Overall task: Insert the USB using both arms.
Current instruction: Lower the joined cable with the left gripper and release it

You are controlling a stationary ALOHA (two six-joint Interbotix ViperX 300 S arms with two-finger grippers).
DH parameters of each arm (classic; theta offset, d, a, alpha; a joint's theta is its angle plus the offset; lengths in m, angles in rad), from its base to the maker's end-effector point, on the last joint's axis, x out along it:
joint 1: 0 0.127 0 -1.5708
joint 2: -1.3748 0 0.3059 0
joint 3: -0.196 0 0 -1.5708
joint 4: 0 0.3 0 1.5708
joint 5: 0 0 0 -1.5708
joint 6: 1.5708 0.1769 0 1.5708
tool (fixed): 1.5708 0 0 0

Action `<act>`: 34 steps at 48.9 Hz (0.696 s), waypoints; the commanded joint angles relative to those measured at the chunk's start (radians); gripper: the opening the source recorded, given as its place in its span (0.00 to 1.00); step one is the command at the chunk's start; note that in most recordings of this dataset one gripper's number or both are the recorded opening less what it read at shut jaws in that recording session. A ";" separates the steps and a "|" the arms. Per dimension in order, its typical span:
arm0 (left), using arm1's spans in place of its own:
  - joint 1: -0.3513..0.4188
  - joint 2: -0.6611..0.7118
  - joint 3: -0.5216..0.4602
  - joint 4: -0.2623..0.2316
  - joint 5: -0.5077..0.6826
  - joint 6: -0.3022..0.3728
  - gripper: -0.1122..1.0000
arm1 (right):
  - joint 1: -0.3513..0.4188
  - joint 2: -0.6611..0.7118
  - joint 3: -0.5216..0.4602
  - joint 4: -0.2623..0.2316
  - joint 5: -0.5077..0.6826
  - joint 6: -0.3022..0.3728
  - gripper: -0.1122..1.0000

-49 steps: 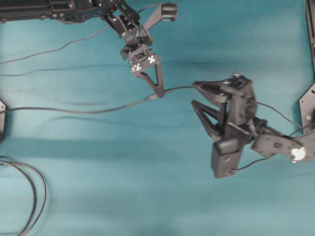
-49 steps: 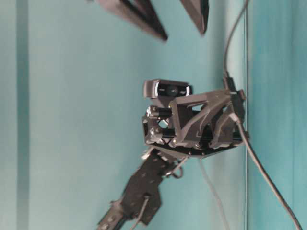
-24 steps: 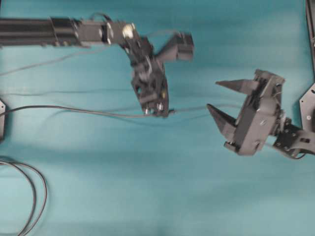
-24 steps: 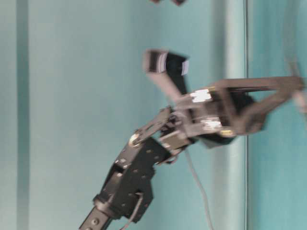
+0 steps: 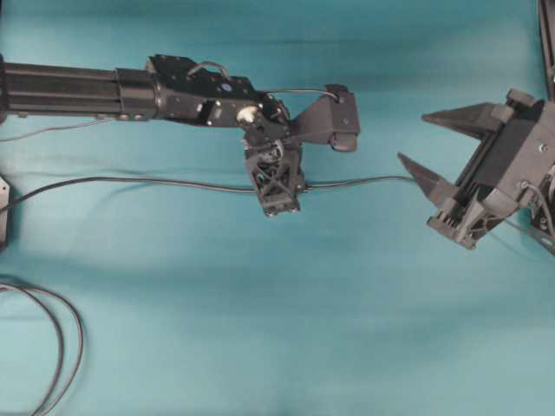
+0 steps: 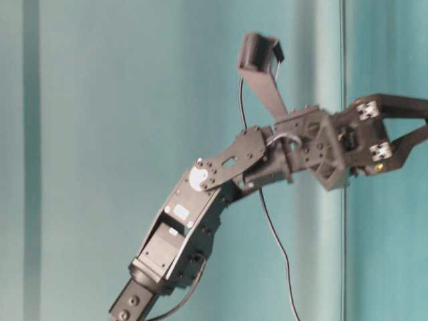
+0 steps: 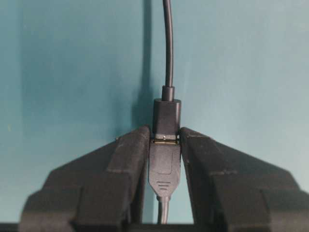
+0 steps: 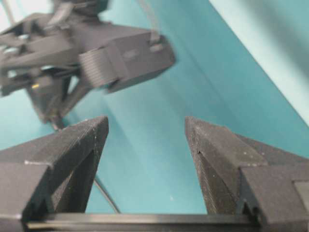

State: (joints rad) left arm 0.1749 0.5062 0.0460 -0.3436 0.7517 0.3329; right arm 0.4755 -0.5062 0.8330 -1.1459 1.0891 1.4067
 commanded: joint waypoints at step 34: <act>-0.064 -0.014 -0.066 0.060 0.038 -0.040 0.38 | 0.003 -0.066 0.021 0.035 0.003 0.006 0.76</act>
State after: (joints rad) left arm 0.1212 0.5262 0.0000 -0.2869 0.7808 0.3053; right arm 0.4771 -0.5538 0.8621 -1.1075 1.0907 1.4082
